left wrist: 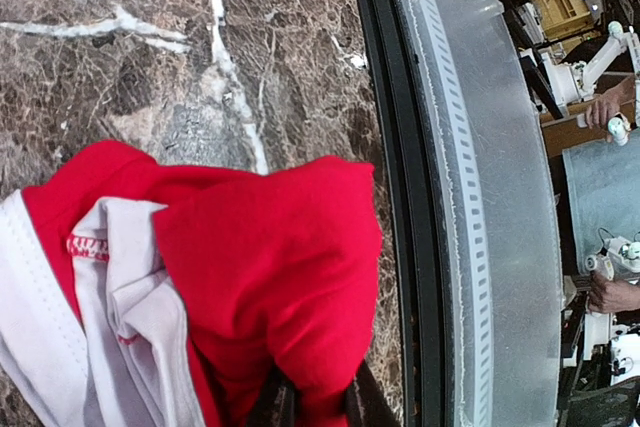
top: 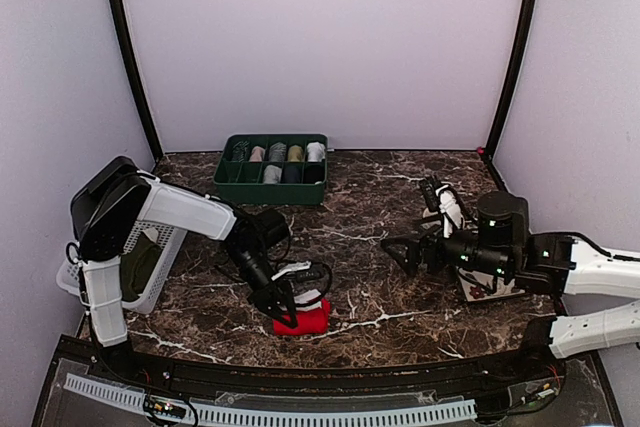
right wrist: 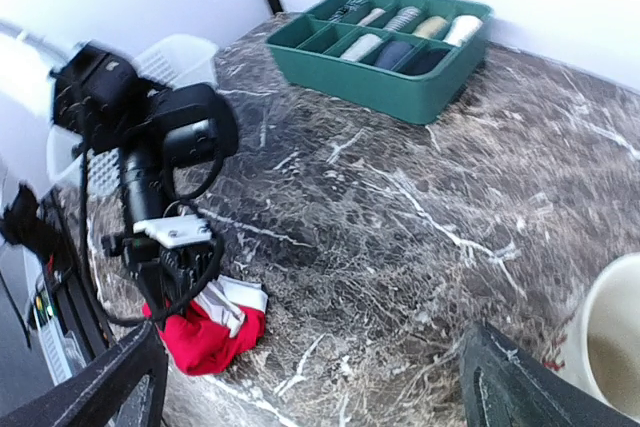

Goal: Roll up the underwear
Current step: Roll the underwear at the center of the board.

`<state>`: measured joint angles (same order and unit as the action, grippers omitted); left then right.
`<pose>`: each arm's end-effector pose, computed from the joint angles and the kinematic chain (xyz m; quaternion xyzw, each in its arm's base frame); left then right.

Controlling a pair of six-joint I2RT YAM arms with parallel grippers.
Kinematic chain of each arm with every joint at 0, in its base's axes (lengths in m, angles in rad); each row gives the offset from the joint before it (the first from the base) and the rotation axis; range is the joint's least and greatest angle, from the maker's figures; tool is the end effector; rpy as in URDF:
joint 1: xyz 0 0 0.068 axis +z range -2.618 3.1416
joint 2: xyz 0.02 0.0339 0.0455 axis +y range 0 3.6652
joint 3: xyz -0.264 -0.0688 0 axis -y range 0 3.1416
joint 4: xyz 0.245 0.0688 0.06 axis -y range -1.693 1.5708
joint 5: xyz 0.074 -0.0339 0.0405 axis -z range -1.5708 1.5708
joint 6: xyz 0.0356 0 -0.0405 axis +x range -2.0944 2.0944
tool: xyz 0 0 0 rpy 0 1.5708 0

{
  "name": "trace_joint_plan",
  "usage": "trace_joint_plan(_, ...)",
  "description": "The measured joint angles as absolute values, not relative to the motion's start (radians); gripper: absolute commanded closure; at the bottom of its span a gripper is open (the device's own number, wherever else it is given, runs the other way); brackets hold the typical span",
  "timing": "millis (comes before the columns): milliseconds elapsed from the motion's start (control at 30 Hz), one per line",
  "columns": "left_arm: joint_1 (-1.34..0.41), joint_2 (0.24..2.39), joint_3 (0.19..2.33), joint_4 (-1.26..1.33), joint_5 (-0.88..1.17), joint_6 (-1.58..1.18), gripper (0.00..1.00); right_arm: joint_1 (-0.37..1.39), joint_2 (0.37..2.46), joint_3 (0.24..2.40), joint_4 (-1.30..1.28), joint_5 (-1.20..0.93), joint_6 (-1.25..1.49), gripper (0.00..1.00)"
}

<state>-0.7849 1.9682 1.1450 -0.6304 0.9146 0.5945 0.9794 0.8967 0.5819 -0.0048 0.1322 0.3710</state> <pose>0.2234 -0.2630 0.1230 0.5899 0.6745 -0.4438 0.0104 0.1213 0.1721 0.2666 -0.2054 0.7833 0.3234 0.4896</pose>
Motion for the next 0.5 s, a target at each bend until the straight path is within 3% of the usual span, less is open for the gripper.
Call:
trace_joint_plan(200,-0.772,2.010,1.180,-0.679,0.952,0.601,0.98,1.028,0.929,0.550,0.012,-0.004,0.192,0.25)
trace_joint_plan(267,-0.771,2.027,1.196,-0.699,0.964,0.601,0.97,1.079,0.971,0.535,0.023,-0.030,0.128,0.26)
trace_joint_plan(333,-0.770,2.042,1.210,-0.717,0.976,0.601,0.97,1.120,1.030,0.522,0.042,-0.050,0.073,0.38)
trace_joint_plan(500,-0.765,2.067,1.232,-0.750,0.994,0.602,0.96,1.190,1.203,0.510,0.125,-0.083,-0.116,0.46)
